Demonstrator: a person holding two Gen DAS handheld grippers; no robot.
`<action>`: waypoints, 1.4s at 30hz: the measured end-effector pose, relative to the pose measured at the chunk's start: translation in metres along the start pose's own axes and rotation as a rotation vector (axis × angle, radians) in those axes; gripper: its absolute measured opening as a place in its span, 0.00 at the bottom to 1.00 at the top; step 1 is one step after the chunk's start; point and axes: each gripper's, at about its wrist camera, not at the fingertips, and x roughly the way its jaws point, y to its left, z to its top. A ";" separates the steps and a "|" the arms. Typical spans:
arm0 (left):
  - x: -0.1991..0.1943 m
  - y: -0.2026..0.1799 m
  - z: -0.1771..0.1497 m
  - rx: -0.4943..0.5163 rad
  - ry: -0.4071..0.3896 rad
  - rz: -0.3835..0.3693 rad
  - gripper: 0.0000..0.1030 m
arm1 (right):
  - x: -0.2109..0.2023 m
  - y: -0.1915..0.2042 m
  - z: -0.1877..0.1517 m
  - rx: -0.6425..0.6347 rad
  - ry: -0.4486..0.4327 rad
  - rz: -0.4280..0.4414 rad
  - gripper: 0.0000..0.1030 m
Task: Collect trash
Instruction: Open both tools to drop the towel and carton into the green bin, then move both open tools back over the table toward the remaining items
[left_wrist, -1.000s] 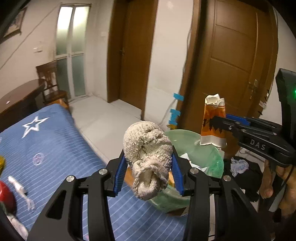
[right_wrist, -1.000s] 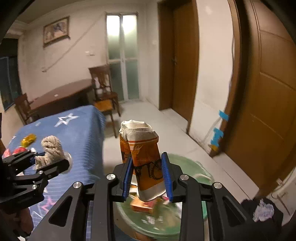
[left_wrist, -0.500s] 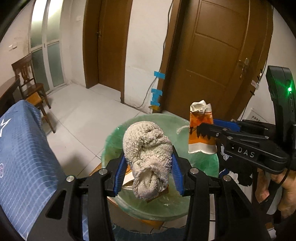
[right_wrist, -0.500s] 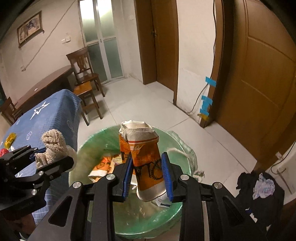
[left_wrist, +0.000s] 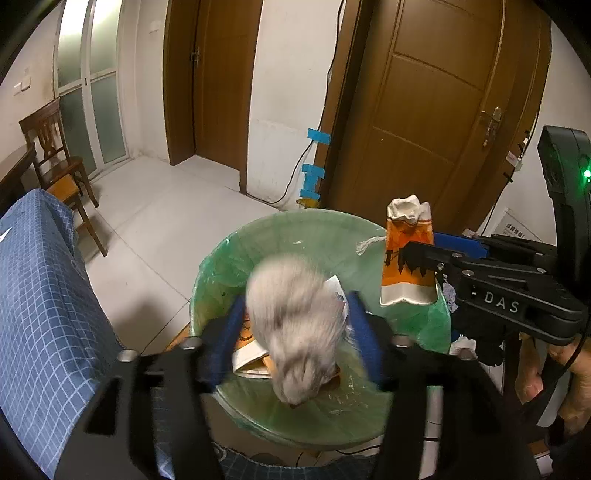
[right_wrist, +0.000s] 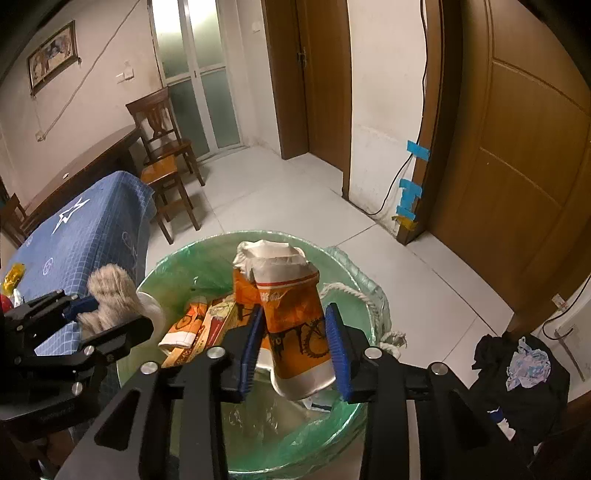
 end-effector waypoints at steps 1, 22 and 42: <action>-0.001 0.001 0.000 -0.005 -0.005 0.004 0.68 | -0.001 -0.001 0.000 0.006 -0.003 0.000 0.39; -0.071 0.020 -0.048 -0.039 -0.056 0.051 0.70 | -0.104 0.050 -0.070 -0.058 -0.268 0.036 0.68; -0.267 0.197 -0.188 -0.258 -0.147 0.332 0.71 | -0.166 0.200 -0.157 -0.237 -0.257 0.358 0.84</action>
